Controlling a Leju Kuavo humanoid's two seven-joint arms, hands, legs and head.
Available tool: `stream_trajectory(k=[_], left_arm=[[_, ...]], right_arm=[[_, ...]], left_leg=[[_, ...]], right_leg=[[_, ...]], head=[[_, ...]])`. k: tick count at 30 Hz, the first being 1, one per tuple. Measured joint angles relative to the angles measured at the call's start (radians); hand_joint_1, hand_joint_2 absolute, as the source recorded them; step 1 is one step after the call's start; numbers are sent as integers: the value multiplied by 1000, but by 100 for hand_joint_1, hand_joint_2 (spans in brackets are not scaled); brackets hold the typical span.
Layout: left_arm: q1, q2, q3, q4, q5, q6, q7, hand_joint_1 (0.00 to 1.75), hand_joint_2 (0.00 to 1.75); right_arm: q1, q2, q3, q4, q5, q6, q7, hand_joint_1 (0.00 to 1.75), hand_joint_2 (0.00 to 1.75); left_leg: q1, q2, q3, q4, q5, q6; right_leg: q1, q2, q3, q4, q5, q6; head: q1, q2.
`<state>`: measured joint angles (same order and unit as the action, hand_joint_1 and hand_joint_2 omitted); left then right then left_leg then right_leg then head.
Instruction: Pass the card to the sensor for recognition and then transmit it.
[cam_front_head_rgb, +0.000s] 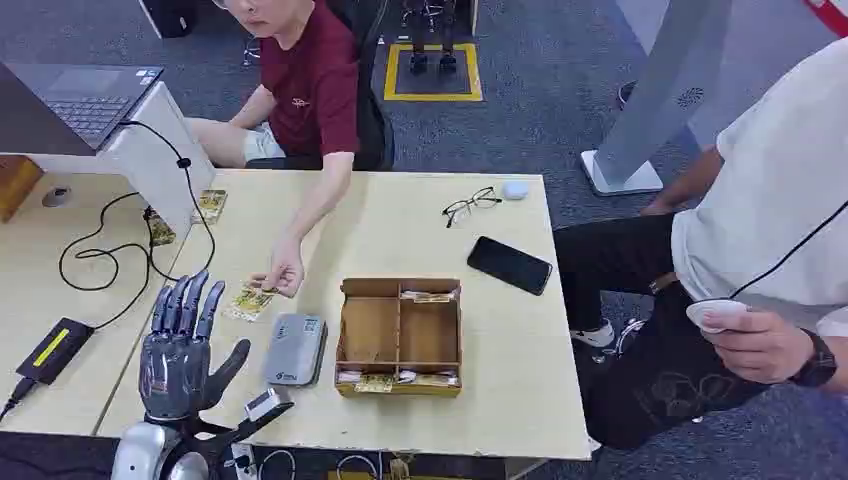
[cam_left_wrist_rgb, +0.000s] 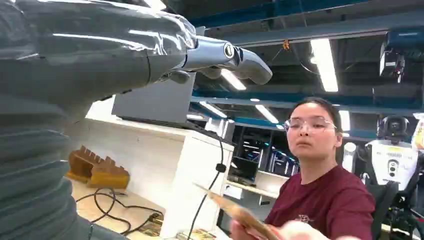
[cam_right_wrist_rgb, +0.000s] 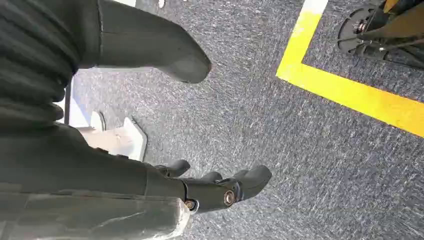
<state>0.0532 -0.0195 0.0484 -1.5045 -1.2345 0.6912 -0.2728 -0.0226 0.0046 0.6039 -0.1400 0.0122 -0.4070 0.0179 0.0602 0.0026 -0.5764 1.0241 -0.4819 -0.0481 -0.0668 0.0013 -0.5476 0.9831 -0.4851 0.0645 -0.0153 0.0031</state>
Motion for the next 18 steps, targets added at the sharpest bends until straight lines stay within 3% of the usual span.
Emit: stream_trajectory(k=[11,12,13,18], left_arm=[[0,0,0,1,2,0,-3,0,175],[0,0,0,1,2,0,-4,73,175],[0,0,0,2,2,0,-5,175,175],[0,0,0,3,10,0,-17,175,175]], right_arm=[[0,0,2,0,1,-7,-6,0,175],[0,0,2,0,1,-8,-7,0,175],[0,0,3,0,1,-8,-7,0,175],[0,0,4,0,1,-9,-7,0,175]], left_leg=[[0,0,0,0,0,0],[0,0,0,0,0,0],[0,0,0,0,0,0],[0,0,0,0,0,0]], right_leg=[[0,0,0,0,0,0],[0,0,0,0,0,0],[0,0,0,0,0,0],[0,0,0,0,0,0]], head=[[0,0],[0,0],[0,0],[0,0]])
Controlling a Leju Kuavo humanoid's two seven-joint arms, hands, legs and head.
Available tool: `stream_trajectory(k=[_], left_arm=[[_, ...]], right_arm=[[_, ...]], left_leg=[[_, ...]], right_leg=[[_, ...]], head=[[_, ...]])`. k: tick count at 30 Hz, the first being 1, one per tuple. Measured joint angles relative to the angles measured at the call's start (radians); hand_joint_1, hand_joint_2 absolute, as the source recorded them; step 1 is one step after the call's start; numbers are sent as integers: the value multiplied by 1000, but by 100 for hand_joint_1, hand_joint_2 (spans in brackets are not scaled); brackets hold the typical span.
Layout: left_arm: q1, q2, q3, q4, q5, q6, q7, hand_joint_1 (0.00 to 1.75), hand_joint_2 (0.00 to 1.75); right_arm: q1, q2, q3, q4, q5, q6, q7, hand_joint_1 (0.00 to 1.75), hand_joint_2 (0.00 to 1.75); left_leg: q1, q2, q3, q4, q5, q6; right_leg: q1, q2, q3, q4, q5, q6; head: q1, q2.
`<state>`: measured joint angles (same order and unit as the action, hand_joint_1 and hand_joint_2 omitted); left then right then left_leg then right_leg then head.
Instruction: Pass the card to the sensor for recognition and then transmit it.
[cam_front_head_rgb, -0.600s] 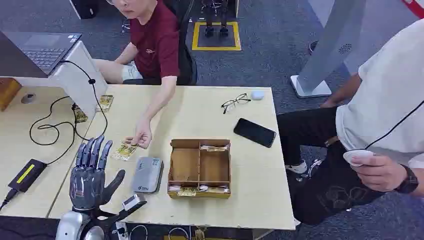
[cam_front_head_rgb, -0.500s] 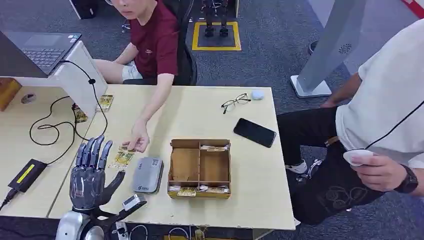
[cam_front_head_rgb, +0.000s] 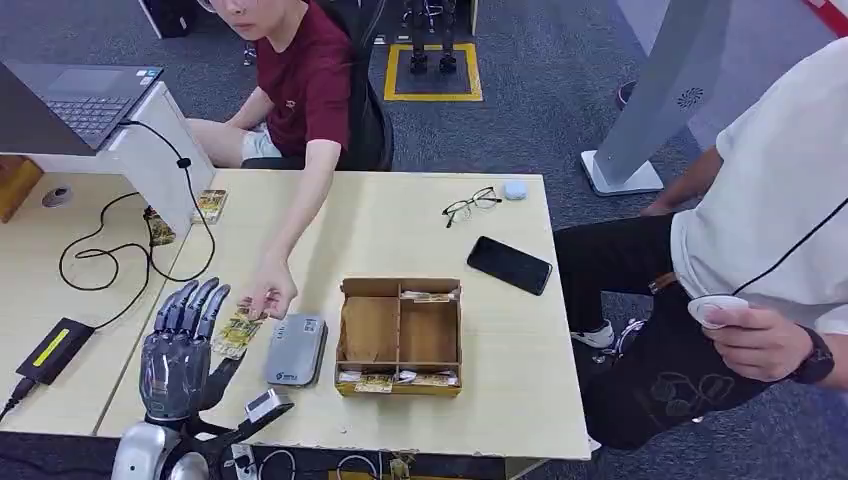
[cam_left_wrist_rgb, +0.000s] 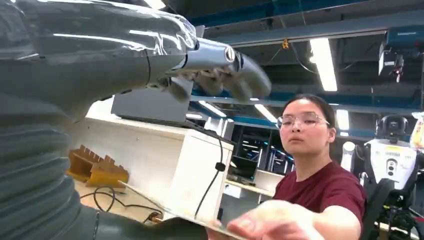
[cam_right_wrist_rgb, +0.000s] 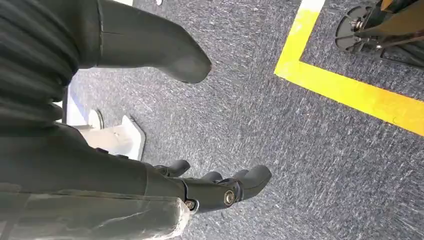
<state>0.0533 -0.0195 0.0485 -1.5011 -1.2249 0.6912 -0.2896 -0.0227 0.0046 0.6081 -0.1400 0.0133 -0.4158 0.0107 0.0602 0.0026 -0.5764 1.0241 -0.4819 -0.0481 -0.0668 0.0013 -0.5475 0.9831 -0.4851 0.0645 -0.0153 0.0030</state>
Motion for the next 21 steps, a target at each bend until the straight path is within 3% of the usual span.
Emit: stream_trajectory(k=[13,18,21], left_arm=[[3,0,0,0,38,0,-77,175,175],[4,0,0,0,48,0,-79,175,175],[7,2,-1,0,124,0,-101,175,175]], right_arm=[[0,0,6,0,0,2,0,0,175],[0,0,6,0,0,2,0,0,175],[0,0,6,0,-2,2,-2,0,175]], left_leg=[[0,0,0,0,0,0],[0,0,0,0,0,0],[0,0,0,0,0,0]], right_leg=[[0,0,0,0,0,0],[0,0,0,0,0,0],[0,0,0,0,0,0]], head=[[0,0],[0,0],[0,0]])
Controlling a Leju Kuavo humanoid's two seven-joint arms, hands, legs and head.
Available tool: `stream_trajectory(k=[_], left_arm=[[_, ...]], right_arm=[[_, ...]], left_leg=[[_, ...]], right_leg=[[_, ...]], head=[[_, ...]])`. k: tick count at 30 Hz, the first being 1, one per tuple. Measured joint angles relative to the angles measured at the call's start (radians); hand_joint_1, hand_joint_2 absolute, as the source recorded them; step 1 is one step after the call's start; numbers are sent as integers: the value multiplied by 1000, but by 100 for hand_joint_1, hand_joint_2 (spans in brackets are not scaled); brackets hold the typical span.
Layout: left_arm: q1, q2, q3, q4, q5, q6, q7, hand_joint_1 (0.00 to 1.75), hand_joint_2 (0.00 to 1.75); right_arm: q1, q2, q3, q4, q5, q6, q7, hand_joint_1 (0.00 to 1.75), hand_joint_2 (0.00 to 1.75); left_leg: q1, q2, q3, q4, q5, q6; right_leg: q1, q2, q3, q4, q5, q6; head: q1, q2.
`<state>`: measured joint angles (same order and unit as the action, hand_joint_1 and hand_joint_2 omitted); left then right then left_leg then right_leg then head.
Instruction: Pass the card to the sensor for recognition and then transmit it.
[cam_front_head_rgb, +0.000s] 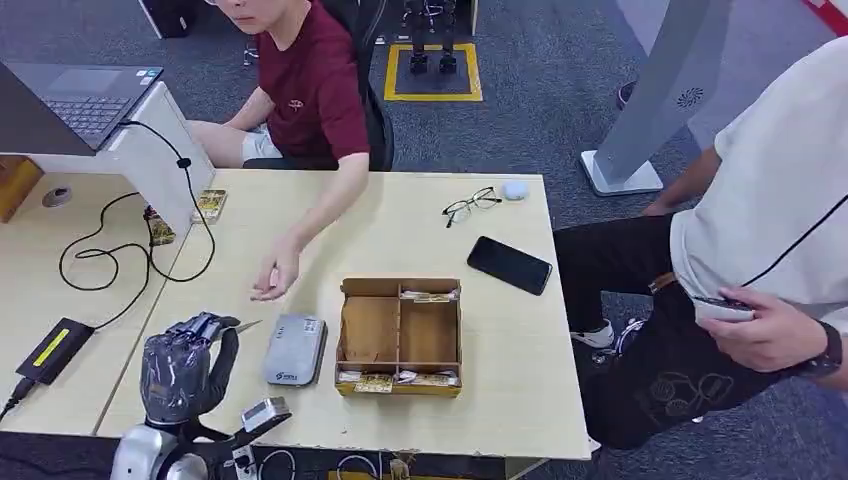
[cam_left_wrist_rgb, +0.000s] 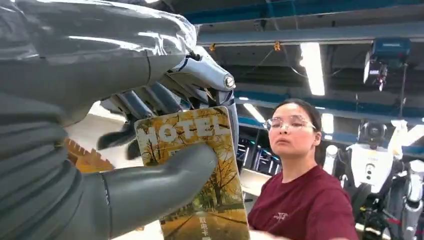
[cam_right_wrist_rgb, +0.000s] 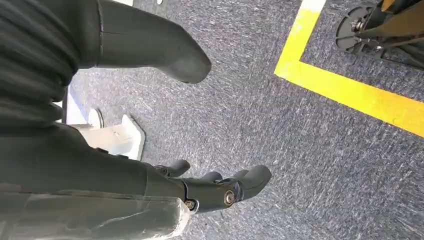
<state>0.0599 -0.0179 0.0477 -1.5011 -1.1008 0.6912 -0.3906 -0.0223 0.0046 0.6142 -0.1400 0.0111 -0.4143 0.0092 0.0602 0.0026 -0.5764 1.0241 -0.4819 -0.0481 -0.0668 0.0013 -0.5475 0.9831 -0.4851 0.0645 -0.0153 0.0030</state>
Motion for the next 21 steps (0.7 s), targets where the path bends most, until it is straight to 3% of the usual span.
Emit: stream_trajectory(k=[3,5,8,11,15,18,21], left_arm=[[4,3,-11,0,101,-1,17,175,175],[4,16,-36,0,216,-29,77,175,175],[3,40,-95,1,443,-189,191,175,175],[-1,66,-137,6,553,-360,332,175,175],[-9,103,-162,20,550,-402,399,175,175],[-12,122,-169,30,548,-410,404,175,175],[-14,132,-175,39,579,-461,409,175,175]], right_arm=[[1,0,0,0,-2,0,-2,0,175],[0,0,0,0,-9,-2,-2,0,175],[1,2,0,0,-22,-11,-3,0,175],[2,4,0,0,-23,-20,-2,0,175],[5,10,0,0,-22,-21,0,0,175],[6,11,0,0,-22,-21,0,0,175],[6,11,0,0,-22,-21,1,0,175]], left_leg=[[0,0,0,0,0,0],[0,0,0,0,0,0],[0,0,0,0,0,0],[0,0,0,0,0,0],[0,1,0,0,0,0],[0,0,0,0,0,0],[0,1,0,0,0,0]], right_leg=[[0,0,0,0,0,0],[0,0,0,0,0,0],[0,0,0,0,0,0],[0,0,0,0,0,0],[0,1,-1,0,0,0],[0,1,-1,0,0,0],[0,1,0,0,0,0]], head=[[0,0],[0,0],[0,0],[0,0],[0,0],[0,0],[0,0]])
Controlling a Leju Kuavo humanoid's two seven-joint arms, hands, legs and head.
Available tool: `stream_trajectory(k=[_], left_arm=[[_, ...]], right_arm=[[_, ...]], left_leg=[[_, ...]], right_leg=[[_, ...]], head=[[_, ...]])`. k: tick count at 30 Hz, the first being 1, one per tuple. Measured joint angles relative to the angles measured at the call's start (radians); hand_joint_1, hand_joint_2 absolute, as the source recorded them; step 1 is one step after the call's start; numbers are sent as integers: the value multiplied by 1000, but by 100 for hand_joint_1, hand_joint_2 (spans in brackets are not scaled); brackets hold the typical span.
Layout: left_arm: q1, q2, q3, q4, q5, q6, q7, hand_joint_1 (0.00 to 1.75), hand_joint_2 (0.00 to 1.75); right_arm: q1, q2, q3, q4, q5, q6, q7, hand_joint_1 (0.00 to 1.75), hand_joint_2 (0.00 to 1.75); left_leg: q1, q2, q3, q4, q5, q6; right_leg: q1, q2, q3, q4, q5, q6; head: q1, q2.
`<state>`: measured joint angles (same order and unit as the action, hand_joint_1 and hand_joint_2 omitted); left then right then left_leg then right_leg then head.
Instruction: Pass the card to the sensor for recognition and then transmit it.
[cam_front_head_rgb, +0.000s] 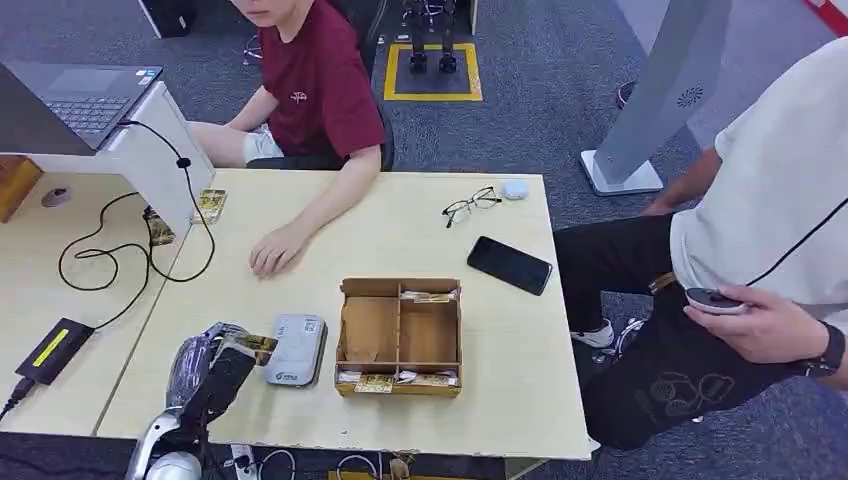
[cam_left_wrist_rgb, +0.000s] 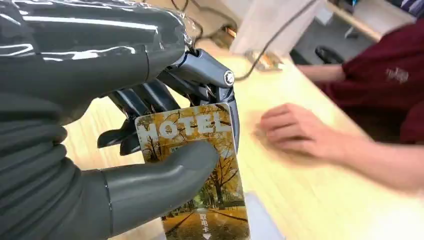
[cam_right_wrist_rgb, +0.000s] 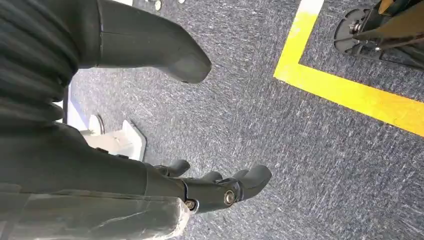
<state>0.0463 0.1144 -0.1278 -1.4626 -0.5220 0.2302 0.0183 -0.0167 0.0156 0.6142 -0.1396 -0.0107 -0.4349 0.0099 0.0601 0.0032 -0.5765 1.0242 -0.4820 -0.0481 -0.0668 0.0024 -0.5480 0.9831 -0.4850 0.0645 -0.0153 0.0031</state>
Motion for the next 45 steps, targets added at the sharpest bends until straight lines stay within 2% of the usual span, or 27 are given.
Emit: stream_trajectory(k=[2,5,10,15,20,30,35,41,45], left_arm=[[2,10,-8,3,34,-48,0,175,175],[7,19,-18,5,64,-82,-7,175,175],[21,21,-44,2,103,-103,-24,175,175],[20,7,-107,0,109,-124,-24,175,175],[18,-9,-148,-11,134,-105,-25,175,175],[-3,-21,-167,-19,171,-91,-25,175,175],[-37,-30,-167,-19,180,-39,-21,175,175],[-57,-34,-167,-18,168,-21,-18,175,175],[-80,-36,-167,3,116,33,23,175,175]], right_arm=[[1,0,0,0,0,0,0,0,175],[0,0,0,0,0,0,0,0,175],[1,0,0,0,-1,-2,3,0,175],[0,0,0,0,-1,-2,5,0,175],[0,0,0,0,-1,-3,8,0,175],[0,0,5,0,0,-3,11,0,175],[0,0,12,0,5,-3,19,0,175],[0,0,15,0,5,-3,20,0,175],[-2,1,19,0,7,-2,26,0,175]], left_leg=[[0,0,0,0,0,0],[0,0,0,0,0,0],[0,0,0,0,0,0],[0,0,0,0,0,0],[0,0,0,0,0,0],[0,0,0,0,0,0],[0,0,0,0,0,0],[0,0,0,0,0,0],[0,0,0,0,0,0]], right_leg=[[0,0,0,0,0,0],[0,0,0,0,0,0],[0,0,0,0,0,0],[0,0,0,0,0,0],[0,0,0,0,0,0],[0,0,0,0,0,0],[0,0,0,0,0,0],[0,0,0,0,0,0],[0,0,0,0,0,0]], head=[[0,0],[0,0],[0,0],[0,0],[0,0],[0,0],[0,0],[0,0],[0,0]])
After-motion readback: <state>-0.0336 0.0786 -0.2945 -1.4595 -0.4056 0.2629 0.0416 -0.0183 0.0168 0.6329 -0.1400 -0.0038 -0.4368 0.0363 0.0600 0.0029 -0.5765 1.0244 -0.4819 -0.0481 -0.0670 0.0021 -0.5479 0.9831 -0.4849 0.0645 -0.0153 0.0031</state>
